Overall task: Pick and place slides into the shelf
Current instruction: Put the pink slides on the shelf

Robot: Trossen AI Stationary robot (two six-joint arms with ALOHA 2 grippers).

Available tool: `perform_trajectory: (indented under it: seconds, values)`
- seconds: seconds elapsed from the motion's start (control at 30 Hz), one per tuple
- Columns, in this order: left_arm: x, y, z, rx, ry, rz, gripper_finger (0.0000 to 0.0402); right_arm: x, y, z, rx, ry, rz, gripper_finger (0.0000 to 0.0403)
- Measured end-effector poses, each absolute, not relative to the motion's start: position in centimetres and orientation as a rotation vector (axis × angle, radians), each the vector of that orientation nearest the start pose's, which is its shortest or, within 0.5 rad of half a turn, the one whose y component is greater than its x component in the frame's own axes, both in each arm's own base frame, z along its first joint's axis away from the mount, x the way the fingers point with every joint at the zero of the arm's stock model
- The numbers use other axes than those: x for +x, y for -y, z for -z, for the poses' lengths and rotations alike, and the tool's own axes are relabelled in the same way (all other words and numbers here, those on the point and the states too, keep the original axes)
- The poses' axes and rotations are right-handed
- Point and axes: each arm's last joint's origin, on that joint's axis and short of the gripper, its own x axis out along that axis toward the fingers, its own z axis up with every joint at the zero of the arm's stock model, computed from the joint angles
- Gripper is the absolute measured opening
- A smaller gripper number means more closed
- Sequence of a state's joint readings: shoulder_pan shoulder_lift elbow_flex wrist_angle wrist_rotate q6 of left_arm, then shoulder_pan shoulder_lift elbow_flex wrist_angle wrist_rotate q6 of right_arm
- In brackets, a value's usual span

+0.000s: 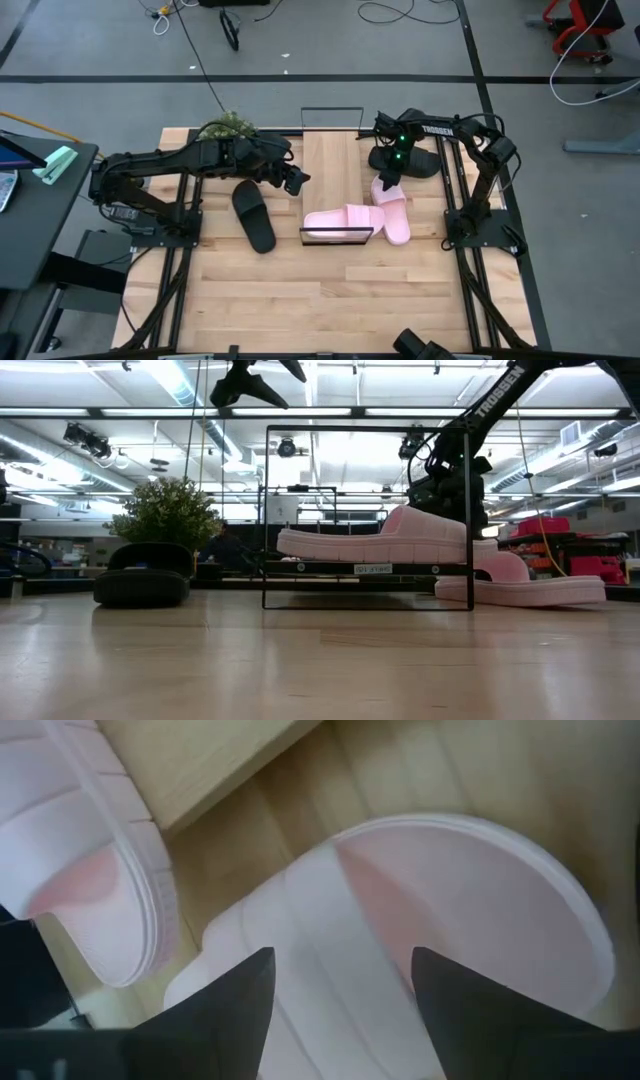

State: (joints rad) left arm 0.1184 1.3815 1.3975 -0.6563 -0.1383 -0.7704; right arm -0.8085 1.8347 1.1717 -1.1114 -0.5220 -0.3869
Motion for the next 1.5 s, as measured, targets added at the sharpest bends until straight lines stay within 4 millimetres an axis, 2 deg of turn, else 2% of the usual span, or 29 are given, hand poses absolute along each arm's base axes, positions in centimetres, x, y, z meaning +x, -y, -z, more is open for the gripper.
perform_trajectory:
  seconds: [0.57, 0.9, 1.03, 1.2, 1.5]
  values:
    - [28.9, -3.9, -36.9, -0.726, -0.507, -0.500, 0.0217, 21.4, 20.5, -16.4, 0.752, -1.432, -0.071, 0.0213]
    - [28.9, -3.9, -36.9, -0.726, -0.509, -0.501, 0.0206, 19.6, 18.4, -13.5, 0.781, -1.489, -0.134, 0.0206]
    - [28.9, -3.9, -36.9, -0.726, -0.510, -0.501, 0.0208, 19.1, 18.1, -13.2, 0.768, -1.501, -0.123, 0.0155]
    - [28.9, -4.0, -36.9, -0.719, -0.503, -0.519, 0.0209, 19.0, 18.1, -14.4, 0.723, -1.479, -0.085, 0.0023]
    - [28.9, -4.0, -36.9, -0.702, -0.496, -0.541, 0.0194, 18.0, 17.6, -18.6, 0.631, -1.481, 0.053, 0.0010]
